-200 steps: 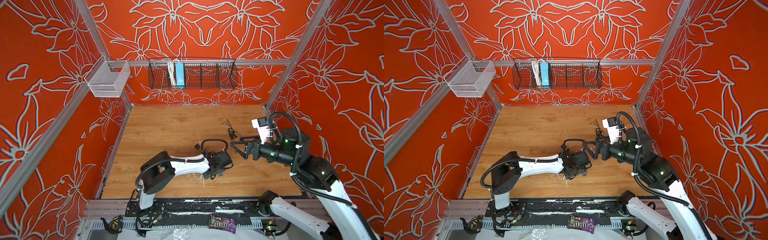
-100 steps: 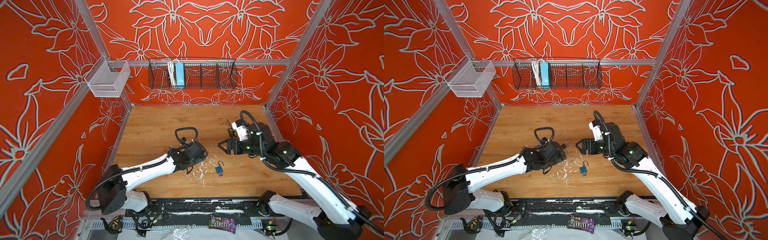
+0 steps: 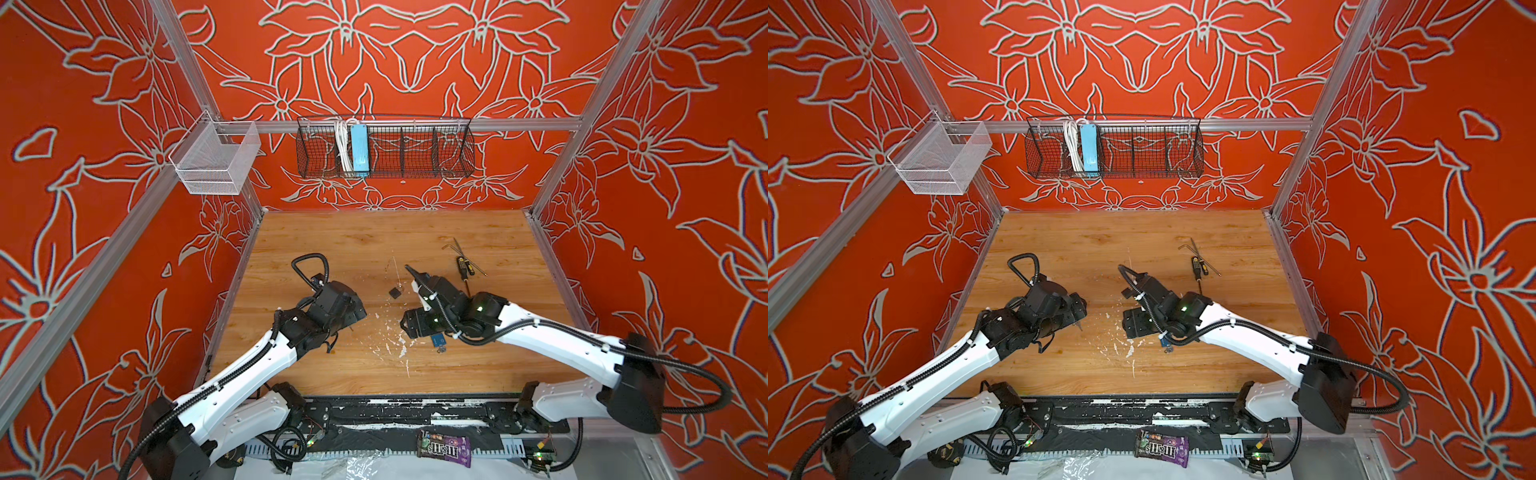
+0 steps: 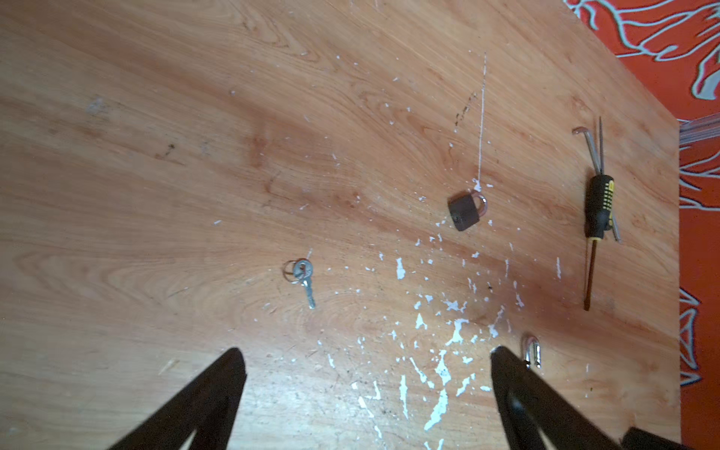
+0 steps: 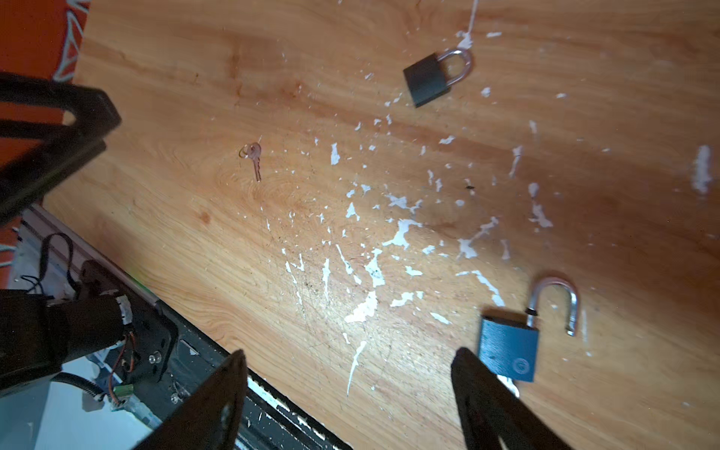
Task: Unlock with the key
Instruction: 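Reach the right gripper down over the silver key on the table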
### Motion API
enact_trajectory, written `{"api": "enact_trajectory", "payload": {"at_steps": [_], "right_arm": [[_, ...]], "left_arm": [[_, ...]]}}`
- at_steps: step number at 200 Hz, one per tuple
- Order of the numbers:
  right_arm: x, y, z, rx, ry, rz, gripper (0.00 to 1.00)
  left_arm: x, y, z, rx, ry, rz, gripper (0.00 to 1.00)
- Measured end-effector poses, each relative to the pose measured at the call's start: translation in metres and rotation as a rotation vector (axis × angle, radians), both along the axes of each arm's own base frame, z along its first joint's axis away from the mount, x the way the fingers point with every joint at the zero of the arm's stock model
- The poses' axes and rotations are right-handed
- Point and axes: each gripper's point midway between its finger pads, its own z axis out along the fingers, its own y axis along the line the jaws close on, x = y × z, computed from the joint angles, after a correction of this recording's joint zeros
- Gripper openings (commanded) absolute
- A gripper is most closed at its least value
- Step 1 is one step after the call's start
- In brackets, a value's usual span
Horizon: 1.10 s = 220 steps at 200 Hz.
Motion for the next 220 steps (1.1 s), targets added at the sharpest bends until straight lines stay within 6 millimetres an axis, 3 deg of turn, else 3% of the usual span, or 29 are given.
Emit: {"api": "enact_trajectory", "payload": {"at_steps": [37, 102, 175, 220], "right_arm": [[-0.004, 0.042, -0.038, -0.047, 0.019, 0.080, 0.76], [0.013, 0.123, -0.046, -0.007, -0.060, 0.288, 0.61], [0.028, 0.169, -0.070, -0.054, -0.137, 0.504, 0.53], [0.037, 0.183, -0.086, -0.098, -0.151, 0.568, 0.49]], "left_arm": [[-0.010, 0.024, 0.005, -0.009, -0.017, 0.042, 0.98], [-0.033, 0.060, 0.004, -0.056, -0.065, 0.146, 0.98], [-0.050, 0.078, 0.005, -0.084, -0.064, 0.235, 0.98], [-0.061, 0.086, 0.009, -0.097, -0.086, 0.271, 0.98]]}}
